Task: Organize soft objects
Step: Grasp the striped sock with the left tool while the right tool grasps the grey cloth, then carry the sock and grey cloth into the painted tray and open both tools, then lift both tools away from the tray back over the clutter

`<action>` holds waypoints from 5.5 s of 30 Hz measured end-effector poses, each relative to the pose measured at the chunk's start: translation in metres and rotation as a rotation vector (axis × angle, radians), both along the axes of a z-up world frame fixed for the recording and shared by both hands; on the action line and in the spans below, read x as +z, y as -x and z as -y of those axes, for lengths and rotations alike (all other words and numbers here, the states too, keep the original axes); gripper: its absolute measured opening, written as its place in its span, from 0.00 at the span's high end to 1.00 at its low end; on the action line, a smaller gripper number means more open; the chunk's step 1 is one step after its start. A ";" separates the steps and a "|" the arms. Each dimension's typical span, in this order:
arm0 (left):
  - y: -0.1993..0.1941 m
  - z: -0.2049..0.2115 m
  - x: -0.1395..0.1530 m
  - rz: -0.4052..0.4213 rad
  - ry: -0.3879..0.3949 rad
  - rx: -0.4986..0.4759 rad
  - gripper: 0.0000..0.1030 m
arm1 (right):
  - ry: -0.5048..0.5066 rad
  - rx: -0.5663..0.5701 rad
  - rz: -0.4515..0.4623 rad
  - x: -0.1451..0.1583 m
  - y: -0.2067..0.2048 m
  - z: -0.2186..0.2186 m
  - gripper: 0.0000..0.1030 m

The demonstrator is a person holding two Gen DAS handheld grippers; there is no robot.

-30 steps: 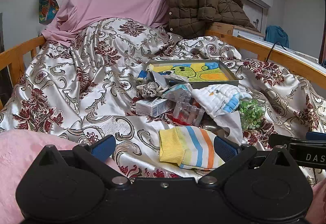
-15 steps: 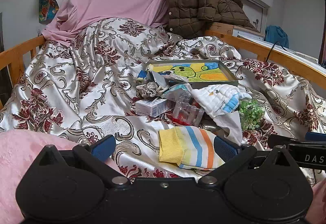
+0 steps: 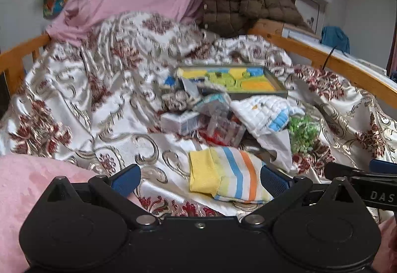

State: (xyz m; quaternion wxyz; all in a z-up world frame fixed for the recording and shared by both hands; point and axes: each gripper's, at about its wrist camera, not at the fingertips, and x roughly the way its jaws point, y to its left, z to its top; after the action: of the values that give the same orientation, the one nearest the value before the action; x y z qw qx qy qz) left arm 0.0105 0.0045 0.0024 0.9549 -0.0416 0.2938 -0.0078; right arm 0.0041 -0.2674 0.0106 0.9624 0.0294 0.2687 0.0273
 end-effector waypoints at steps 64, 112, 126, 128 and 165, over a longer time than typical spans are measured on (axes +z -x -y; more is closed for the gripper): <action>-0.109 0.026 0.003 -0.003 0.015 -0.361 0.94 | -0.247 0.118 -0.184 -0.021 -0.164 0.038 0.98; -0.394 0.032 -0.038 -0.026 0.152 -0.170 0.81 | -0.190 0.039 -0.208 -0.059 -0.440 0.032 0.87; -0.361 0.028 -0.010 0.063 0.114 -0.092 0.42 | -0.217 0.022 -0.099 -0.017 -0.391 0.049 0.63; -0.349 0.026 -0.001 0.117 0.116 -0.079 0.31 | -0.214 0.013 -0.051 -0.007 -0.378 0.052 0.53; -0.113 -0.030 0.045 0.216 0.088 0.010 0.01 | 0.097 0.059 0.433 0.051 -0.107 0.052 0.00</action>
State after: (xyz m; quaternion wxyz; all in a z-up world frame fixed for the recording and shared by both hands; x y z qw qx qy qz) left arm 0.1230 0.0341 0.0475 0.9783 -0.0839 0.1883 -0.0204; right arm 0.1106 -0.3191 0.0617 0.9967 -0.0316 0.0578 0.0482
